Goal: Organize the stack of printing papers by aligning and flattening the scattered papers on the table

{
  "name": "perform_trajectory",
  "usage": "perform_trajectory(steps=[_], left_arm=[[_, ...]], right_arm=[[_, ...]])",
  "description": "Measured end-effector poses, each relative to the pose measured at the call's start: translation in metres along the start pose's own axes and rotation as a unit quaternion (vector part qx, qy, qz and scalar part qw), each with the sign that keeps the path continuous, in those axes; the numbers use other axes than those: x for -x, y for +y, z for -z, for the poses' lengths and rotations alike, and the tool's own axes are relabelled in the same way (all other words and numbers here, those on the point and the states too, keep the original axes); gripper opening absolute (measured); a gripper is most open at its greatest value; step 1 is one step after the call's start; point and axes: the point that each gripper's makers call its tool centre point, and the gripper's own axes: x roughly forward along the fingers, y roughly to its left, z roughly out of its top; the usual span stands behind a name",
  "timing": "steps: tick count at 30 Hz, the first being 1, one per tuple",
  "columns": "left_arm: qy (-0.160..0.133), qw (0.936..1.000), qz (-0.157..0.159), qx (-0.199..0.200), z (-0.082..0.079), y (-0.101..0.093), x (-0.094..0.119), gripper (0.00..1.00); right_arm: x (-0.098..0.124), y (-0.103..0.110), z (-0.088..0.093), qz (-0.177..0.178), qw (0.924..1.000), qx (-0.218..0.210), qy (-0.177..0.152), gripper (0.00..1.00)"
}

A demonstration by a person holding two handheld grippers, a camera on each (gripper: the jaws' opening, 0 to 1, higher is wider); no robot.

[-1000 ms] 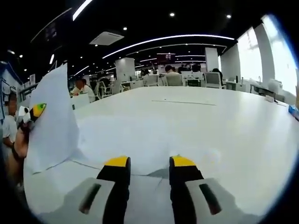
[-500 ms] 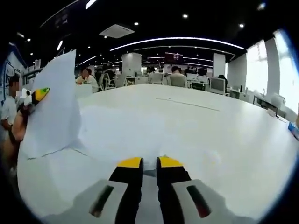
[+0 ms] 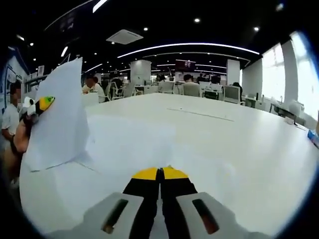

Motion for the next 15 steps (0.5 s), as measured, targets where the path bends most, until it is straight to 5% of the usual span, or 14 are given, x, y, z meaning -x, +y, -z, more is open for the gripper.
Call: perform_trajectory(steps=[15], left_arm=[[0.001,1.0000,-0.001,0.000,0.0014,-0.0055,0.0005,0.06]], right_arm=[[0.0046,-0.0043,-0.0064,0.008,0.9997,-0.015,-0.018,0.00]])
